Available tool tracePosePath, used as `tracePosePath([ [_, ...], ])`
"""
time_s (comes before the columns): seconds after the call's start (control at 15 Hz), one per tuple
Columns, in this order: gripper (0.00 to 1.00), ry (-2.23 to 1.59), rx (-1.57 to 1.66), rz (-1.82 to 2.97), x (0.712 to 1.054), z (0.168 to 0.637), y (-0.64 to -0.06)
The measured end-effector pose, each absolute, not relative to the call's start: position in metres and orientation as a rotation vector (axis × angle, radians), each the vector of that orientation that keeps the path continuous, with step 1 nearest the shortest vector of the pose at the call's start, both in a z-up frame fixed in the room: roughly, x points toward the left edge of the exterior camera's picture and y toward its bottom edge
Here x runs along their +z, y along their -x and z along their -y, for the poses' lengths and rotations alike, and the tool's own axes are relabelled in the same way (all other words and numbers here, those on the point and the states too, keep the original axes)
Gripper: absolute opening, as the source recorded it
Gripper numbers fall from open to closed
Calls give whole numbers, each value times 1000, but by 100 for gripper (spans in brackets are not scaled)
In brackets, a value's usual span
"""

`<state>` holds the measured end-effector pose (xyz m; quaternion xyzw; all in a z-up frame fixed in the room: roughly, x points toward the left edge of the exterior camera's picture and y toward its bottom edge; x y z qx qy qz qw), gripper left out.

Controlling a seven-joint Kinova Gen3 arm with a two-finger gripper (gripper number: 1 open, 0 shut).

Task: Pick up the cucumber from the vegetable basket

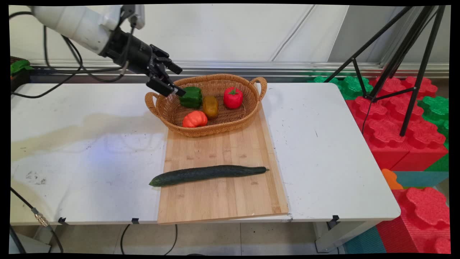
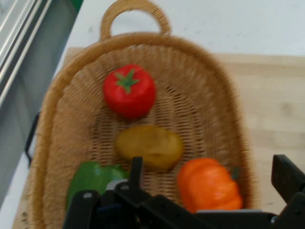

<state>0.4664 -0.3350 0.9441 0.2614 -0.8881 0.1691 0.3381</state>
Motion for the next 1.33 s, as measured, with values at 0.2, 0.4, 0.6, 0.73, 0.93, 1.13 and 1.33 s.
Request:
tracePosePath([
  [0.2,100,-688,490,2369,925,360,-472],
  [0.4,100,-672,534,2437,907,382,-480],
  [0.6,100,-640,556,2495,891,399,-484],
  [0.73,100,-591,566,2542,878,412,-483],
  [0.93,100,-507,580,2598,862,428,-479],
  [1.13,100,-426,586,2643,849,439,-475],
  [1.33,100,-360,589,2684,836,446,-474],
])
